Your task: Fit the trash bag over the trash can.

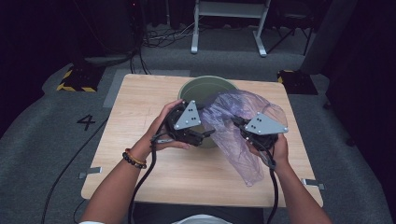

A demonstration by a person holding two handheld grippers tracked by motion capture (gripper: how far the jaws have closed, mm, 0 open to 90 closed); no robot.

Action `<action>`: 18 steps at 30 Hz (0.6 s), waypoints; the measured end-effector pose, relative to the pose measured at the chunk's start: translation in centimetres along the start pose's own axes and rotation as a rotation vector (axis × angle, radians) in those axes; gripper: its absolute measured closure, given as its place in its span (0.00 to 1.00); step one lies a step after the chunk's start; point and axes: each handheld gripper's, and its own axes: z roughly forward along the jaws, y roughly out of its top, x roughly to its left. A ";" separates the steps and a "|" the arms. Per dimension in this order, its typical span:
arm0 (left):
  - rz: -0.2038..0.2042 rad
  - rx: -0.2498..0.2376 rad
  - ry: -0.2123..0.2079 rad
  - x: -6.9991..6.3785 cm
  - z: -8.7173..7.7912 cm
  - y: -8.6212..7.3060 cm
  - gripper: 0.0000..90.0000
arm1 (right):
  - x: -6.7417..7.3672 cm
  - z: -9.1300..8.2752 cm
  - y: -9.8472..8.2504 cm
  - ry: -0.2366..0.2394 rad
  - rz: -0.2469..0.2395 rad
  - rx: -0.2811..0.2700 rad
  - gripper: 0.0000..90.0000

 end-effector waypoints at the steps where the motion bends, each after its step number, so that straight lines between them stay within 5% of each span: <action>1: 0.005 0.011 0.009 0.0 0.3 0.1 0.40 | 0.0 0.0 0.1 0.004 -0.002 -0.002 0.97; 3: 0.026 0.032 0.029 0.0 0.6 0.1 0.59 | 0.0 0.0 0.4 0.011 0.001 -0.009 0.94; 8: 0.007 0.054 0.071 0.8 0.5 -0.5 0.91 | -0.3 -1.0 0.4 0.014 0.030 -0.048 0.76; 14: -0.031 0.073 0.111 1.8 0.2 -1.4 0.99 | -0.9 -2.8 -0.1 0.009 0.070 -0.106 0.50; 18: -0.057 0.079 0.125 2.5 -0.1 -2.1 0.99 | -1.0 -4.8 -0.8 0.005 0.076 -0.146 0.42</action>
